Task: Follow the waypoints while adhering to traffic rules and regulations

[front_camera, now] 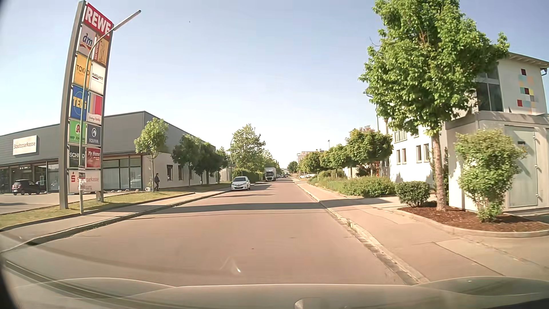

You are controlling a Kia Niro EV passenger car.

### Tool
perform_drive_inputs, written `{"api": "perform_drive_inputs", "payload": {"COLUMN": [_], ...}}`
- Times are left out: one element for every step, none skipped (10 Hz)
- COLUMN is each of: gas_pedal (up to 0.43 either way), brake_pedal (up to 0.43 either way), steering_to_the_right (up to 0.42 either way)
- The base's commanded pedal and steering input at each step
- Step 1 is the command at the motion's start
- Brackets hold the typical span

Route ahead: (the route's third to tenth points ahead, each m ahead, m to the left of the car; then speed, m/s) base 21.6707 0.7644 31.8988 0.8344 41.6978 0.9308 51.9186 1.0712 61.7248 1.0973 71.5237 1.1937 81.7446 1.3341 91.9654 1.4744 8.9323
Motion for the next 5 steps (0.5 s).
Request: {"api": "perform_drive_inputs", "payload": {"gas_pedal": [0.138, 0.138, 0.138, 0.138, 0.138], "brake_pedal": [0.000, 0.000, 0.000, 0.000, 0.000], "steering_to_the_right": [-0.003, -0.003, -0.004, -0.006, -0.007]}}
